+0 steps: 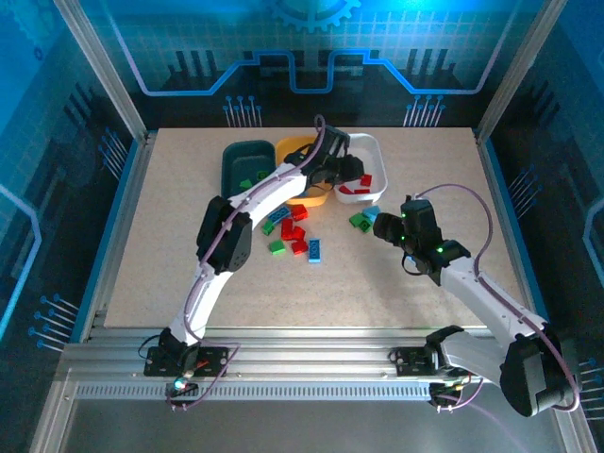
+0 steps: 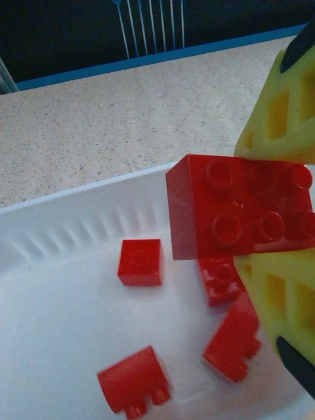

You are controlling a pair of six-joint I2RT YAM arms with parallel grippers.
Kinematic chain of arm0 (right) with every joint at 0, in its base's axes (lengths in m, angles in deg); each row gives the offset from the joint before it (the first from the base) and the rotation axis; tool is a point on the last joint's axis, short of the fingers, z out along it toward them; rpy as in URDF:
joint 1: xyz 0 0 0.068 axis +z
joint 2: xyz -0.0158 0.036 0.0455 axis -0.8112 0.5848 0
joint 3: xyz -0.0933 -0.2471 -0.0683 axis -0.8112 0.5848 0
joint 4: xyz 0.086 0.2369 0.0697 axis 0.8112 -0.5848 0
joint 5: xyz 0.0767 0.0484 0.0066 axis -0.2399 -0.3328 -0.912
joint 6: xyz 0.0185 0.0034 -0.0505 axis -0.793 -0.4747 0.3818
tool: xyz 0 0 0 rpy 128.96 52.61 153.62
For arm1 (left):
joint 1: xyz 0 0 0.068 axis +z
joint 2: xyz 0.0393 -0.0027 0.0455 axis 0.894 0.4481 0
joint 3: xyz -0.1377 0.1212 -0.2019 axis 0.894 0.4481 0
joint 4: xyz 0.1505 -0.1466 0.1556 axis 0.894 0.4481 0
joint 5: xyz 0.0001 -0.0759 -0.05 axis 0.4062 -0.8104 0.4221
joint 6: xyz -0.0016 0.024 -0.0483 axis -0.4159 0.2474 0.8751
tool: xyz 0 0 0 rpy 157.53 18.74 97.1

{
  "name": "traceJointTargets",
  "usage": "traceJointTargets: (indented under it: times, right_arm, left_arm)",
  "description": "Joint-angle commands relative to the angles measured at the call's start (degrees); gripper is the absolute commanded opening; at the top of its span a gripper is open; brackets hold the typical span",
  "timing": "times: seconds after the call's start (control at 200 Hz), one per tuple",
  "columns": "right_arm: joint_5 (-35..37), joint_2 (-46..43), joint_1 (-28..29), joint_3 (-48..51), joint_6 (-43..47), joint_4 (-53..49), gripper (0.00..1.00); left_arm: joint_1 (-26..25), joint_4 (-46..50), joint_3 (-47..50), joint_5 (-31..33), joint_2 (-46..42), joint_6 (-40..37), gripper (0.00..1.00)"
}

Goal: Sort the legos into containers by color

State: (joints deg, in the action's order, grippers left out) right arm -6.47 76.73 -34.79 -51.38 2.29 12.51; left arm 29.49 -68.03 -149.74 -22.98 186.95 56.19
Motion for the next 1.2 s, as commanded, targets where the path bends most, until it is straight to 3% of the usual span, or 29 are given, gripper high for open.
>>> traceJointTargets:
  times: [0.0,0.08,0.15,0.295,0.39,0.53,0.73,0.885,1.0,1.196]
  right_arm:
    - [1.3,0.0,-0.7,0.6,-0.9,1.1,0.76]
    - [1.5,0.4,-0.8,0.5,-0.5,1.1,0.78]
    - [1.7,0.3,-0.8,0.4,-0.1,1.1,0.80]
    - [4.1,-1.4,-0.7,1.0,0.3,0.9,0.83]
    - [7.3,-1.6,-0.8,1.2,-0.7,-0.5,0.86]
    - [10.3,1.0,-3.1,-0.8,-5.2,-8.5,0.96]
    - [1.3,5.6,-12.8,-0.2,-6.7,-13.3,0.98]
    - [-6.3,10.0,-17.0,-0.3,-4.2,-12.8,0.96]
    - [-8.1,14.2,-17.1,-1.9,-2.6,-13.0,0.90]
    - [-8.4,20.0,-17.1,-3.4,-2.7,-12.1,0.74]
  left_arm:
    - [-0.2,2.7,-6.6,-1.1,4.3,-2.3,0.32]
    - [-0.2,3.1,-10.3,-0.3,7.1,-3.1,0.44]
    - [-0.1,3.3,-12.7,-0.3,8.3,-4.2,0.63]
    - [-0.1,3.8,-12.7,-1.7,4.1,-6.7,0.76]
    - [-0.3,0.2,-4.0,-1.4,-5.2,-7.9,0.82]
    - [-0.2,-10.0,21.2,2.5,-25.0,-7.9,0.99]
    - [0.2,-22.5,61.2,9.2,-52.5,-0.5,0.99]
    - [0.9,-27.0,86.6,9.3,-70.8,7.6,0.99]
    - [0.9,-24.5,98.5,11.5,-83.8,11.3,0.99]
    - [0.8,-10.2,106.5,18.0,-105.7,13.9,0.99]
